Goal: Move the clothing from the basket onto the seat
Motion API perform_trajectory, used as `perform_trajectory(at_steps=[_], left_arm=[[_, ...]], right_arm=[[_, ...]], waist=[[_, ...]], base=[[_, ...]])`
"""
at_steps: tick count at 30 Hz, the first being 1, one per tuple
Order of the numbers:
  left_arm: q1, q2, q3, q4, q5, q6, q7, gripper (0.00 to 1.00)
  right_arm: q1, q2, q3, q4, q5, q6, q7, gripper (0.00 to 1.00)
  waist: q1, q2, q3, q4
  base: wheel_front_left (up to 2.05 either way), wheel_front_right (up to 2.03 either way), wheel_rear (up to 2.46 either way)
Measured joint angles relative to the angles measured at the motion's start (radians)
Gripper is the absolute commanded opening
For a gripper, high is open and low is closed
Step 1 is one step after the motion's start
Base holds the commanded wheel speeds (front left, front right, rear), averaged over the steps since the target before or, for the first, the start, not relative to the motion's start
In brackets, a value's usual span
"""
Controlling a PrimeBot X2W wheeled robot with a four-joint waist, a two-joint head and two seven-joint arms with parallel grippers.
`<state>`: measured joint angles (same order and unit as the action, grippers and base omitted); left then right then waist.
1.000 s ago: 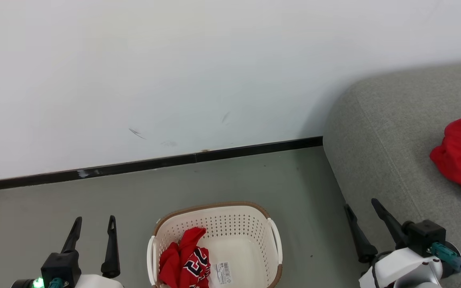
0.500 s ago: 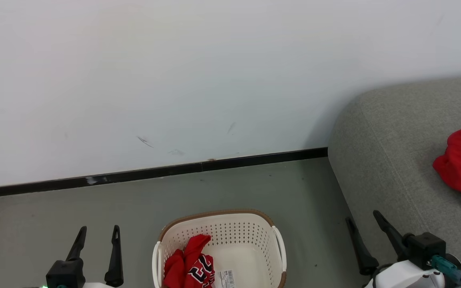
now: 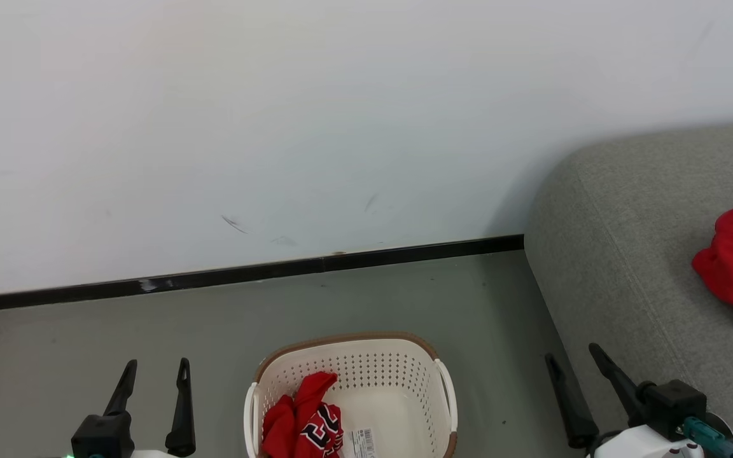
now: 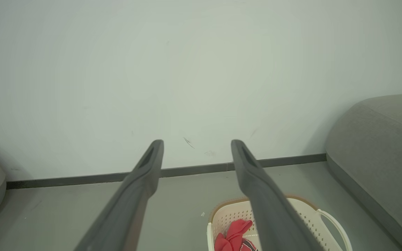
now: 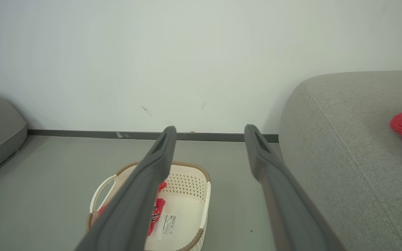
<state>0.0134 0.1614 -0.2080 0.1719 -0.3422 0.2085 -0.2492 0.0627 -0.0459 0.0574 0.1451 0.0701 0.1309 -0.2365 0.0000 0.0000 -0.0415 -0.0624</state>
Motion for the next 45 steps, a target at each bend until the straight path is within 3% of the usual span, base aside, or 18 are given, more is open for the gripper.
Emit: perform_trajectory(at_steps=[14, 25, 45], left_arm=[[-0.001, 0.031, -0.017, 0.028, 0.007, -0.021, 0.010, 1.00], [-0.078, 0.050, -0.123, 0.094, 0.055, -0.084, 0.084, 1.00], [-0.279, 0.016, -0.288, 0.275, 0.170, -0.173, 0.196, 1.00]], right_arm=[[0.019, 0.003, -0.003, -0.044, -0.003, 0.000, 0.000, 1.00], [0.036, 0.004, -0.035, -0.093, -0.010, 0.000, 0.001, 1.00], [0.041, 0.008, -0.142, -0.202, 0.003, 0.000, 0.000, 1.00]], waist=[[0.0000, 0.0000, 0.025, -0.004], [0.0000, 0.0000, 0.073, -0.013], [0.0000, 0.0000, 0.238, -0.057]], base=[[0.00, 0.00, 0.00], [0.00, 0.00, 0.00], [0.00, 0.00, 0.00]])
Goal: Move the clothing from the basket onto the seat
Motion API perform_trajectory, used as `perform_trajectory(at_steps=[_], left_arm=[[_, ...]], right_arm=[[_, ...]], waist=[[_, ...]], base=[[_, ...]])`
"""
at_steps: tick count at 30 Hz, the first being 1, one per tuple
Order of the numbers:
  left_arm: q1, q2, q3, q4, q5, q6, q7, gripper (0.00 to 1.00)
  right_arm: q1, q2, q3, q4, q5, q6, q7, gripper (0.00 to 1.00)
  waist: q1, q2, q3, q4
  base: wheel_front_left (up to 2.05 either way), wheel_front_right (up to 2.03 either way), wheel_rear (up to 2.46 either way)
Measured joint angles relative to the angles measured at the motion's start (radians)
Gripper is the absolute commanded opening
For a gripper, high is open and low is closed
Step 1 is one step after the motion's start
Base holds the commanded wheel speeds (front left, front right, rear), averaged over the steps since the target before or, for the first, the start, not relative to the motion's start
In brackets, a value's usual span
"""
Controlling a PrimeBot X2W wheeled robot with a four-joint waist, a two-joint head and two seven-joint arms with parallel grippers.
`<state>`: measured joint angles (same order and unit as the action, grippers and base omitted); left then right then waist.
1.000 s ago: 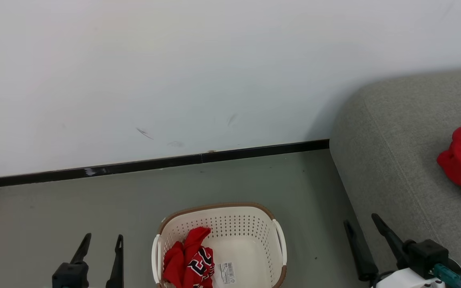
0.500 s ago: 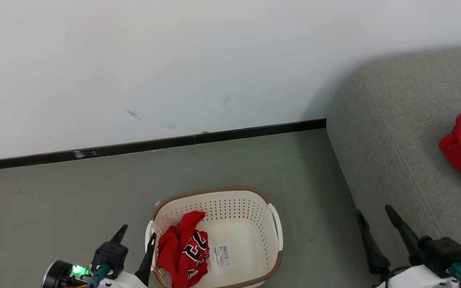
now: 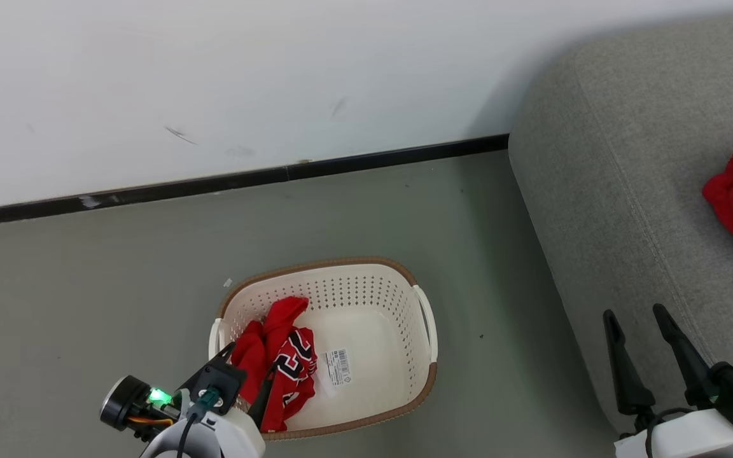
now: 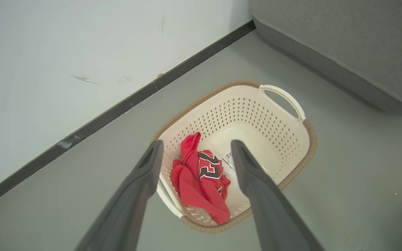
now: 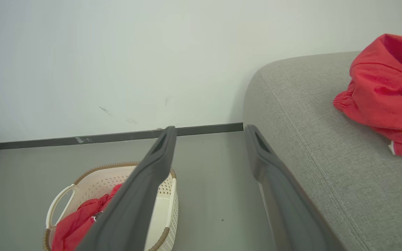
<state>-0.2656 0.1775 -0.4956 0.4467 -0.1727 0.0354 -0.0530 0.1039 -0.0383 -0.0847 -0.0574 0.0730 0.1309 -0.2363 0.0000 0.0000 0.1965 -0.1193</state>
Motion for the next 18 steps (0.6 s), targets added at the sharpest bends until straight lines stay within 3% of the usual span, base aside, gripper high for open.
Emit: perform_trajectory(at_steps=[18], left_arm=[[-0.179, -0.023, -0.083, 0.128, 0.111, -0.030, 0.045, 1.00]], right_arm=[[-0.086, 0.001, 0.000, -0.063, 0.035, 0.000, -0.002, 1.00]], waist=[[0.0000, 0.0000, 0.198, -0.066]], base=[[0.00, 0.00, 0.00]])
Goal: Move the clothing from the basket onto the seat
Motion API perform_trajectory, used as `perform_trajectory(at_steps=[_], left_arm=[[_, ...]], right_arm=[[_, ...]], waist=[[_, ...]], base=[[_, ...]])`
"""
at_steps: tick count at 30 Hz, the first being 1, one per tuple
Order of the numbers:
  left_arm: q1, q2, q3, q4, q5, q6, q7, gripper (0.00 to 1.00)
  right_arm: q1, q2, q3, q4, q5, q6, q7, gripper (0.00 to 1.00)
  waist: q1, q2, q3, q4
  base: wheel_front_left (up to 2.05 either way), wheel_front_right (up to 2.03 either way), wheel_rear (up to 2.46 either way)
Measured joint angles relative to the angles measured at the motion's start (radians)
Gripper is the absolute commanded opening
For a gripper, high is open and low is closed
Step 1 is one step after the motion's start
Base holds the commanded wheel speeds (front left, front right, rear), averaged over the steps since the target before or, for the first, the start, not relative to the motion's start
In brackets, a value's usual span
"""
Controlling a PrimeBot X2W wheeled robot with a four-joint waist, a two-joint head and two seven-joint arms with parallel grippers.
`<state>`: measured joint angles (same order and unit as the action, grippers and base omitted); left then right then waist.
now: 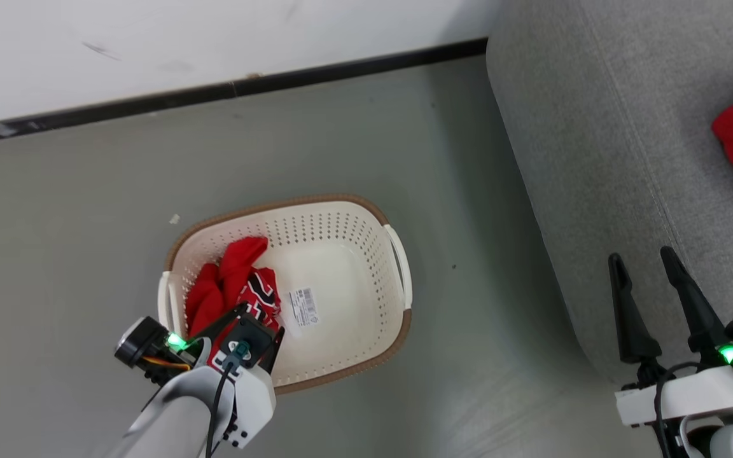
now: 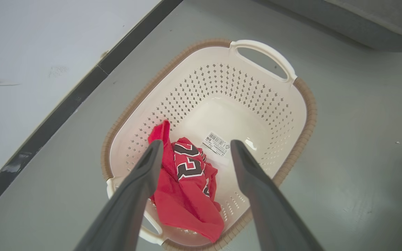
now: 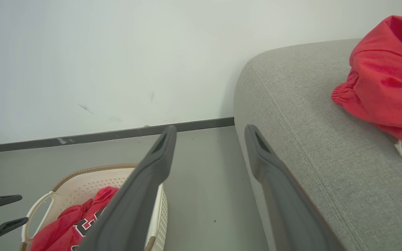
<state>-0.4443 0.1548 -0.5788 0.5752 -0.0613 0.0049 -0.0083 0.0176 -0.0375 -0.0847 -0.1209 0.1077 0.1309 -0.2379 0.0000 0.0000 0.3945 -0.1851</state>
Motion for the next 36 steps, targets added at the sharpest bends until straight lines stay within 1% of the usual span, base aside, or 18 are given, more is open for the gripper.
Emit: perform_trajectory(at_steps=[13, 21, 25, 30, 32, 36], left_arm=[[-0.122, -0.005, -0.020, 0.086, 0.049, 0.000, 0.013, 1.00], [-0.177, 0.015, -0.016, 0.139, 0.068, 0.003, 0.022, 1.00], [-0.197, 0.038, -0.013, 0.164, 0.076, 0.013, 0.026, 1.00], [-0.225, 0.064, -0.001, 0.193, 0.095, 0.043, 0.039, 1.00], [-0.237, 0.072, 0.002, 0.201, 0.109, 0.047, 0.044, 1.00], [-0.253, 0.082, 0.012, 0.220, 0.111, 0.070, 0.057, 1.00]], right_arm=[[-0.118, 0.000, 0.037, -0.003, 0.045, 0.000, -0.009, 1.00], [-0.179, 0.000, 0.052, 0.008, 0.073, 0.000, -0.010, 1.00], [-0.212, 0.000, 0.066, 0.018, 0.089, 0.000, -0.010, 1.00], [-0.251, 0.000, 0.079, 0.026, 0.104, 0.000, -0.010, 1.00], [-0.269, 0.000, 0.083, 0.025, 0.111, 0.000, -0.010, 1.00], [-0.297, 0.000, 0.094, 0.025, 0.123, 0.000, -0.010, 1.00]], waist=[[0.0000, 0.0000, 0.159, -0.068], [0.0000, 0.0000, 0.242, -0.112], [0.0001, 0.0000, 0.278, -0.133], [0.0000, 0.0000, 0.319, -0.158], [0.0000, 0.0000, 0.334, -0.168], [0.0000, 0.0000, 0.363, -0.185]], base=[[0.00, 0.00, 0.00], [0.00, 0.00, 0.00], [0.00, 0.00, 0.00], [0.00, 0.00, 0.00], [0.00, 0.00, 0.00], [0.00, 0.00, 0.00]])
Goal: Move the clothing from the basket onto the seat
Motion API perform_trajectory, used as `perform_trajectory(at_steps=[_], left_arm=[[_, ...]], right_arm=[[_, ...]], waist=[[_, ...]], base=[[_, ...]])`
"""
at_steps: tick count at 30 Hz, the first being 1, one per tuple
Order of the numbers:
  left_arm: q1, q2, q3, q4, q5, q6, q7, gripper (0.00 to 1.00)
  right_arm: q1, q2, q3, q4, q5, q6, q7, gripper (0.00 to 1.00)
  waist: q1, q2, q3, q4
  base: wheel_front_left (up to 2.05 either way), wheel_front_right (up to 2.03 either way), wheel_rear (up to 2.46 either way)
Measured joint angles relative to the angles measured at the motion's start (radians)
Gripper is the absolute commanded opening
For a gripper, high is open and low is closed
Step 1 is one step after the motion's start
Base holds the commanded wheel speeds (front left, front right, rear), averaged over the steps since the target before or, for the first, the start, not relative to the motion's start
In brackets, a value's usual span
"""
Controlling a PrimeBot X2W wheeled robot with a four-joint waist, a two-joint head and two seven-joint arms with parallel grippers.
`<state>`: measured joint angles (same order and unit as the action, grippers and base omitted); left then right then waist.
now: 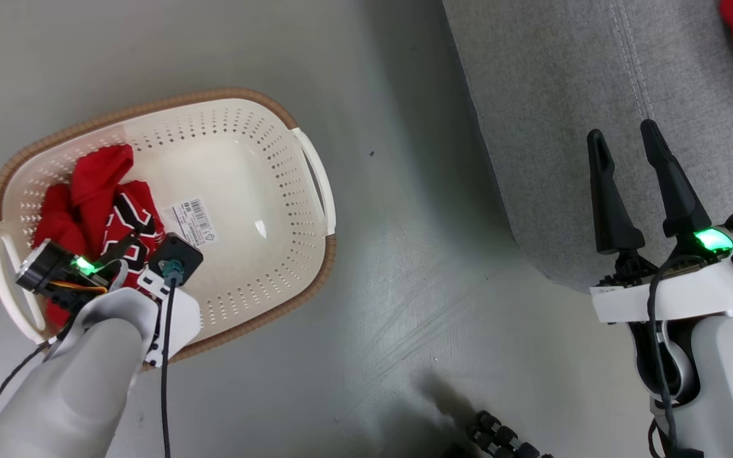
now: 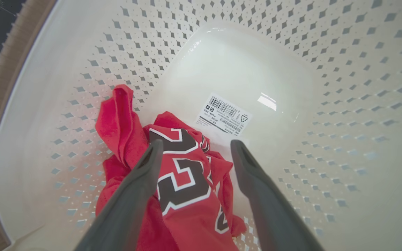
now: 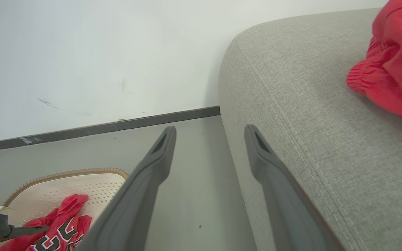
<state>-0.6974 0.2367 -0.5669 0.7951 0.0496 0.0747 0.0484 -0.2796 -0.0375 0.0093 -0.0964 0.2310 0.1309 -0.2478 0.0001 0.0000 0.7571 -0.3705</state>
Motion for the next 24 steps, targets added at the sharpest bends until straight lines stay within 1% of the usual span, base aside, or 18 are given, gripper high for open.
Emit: perform_trajectory(at_steps=[5, 7, 10, 18, 21, 24], left_arm=[[-0.027, 0.016, 0.005, 0.026, 0.012, 0.021, 0.023, 1.00], [-0.038, 0.022, 0.005, 0.039, 0.021, 0.038, 0.039, 1.00], [-0.049, 0.025, 0.008, 0.052, 0.023, 0.051, 0.049, 1.00], [-0.076, 0.034, 0.022, 0.083, 0.037, 0.107, 0.086, 1.00], [-0.079, 0.043, 0.026, 0.095, 0.044, 0.119, 0.096, 1.00], [-0.085, 0.047, 0.026, 0.099, 0.060, 0.145, 0.101, 1.00]], right_arm=[[-0.028, 0.000, 0.009, 0.000, 0.007, 0.000, 0.000, 1.00], [-0.040, 0.000, 0.013, 0.000, 0.013, 0.000, 0.000, 1.00], [-0.055, 0.000, 0.019, 0.001, 0.026, 0.000, 0.000, 1.00], [-0.090, 0.000, 0.033, 0.002, 0.038, 0.000, 0.000, 1.00], [-0.100, 0.000, 0.033, 0.003, 0.041, 0.000, 0.000, 1.00], [-0.102, 0.000, 0.033, 0.007, 0.043, 0.000, 0.000, 1.00]], waist=[[0.0000, 0.0000, 0.032, -0.020], [0.0000, 0.0000, 0.045, -0.026], [0.0000, 0.0000, 0.062, -0.035], [0.0000, 0.0000, 0.099, -0.053], [0.0000, 0.0000, 0.110, -0.058], [0.0000, 0.0000, 0.119, -0.061]], base=[[0.00, 0.00, 0.00], [0.00, 0.00, 0.00], [0.00, 0.00, 0.00], [0.00, 0.00, 0.00], [0.00, 0.00, 0.00], [0.00, 0.00, 0.00]])
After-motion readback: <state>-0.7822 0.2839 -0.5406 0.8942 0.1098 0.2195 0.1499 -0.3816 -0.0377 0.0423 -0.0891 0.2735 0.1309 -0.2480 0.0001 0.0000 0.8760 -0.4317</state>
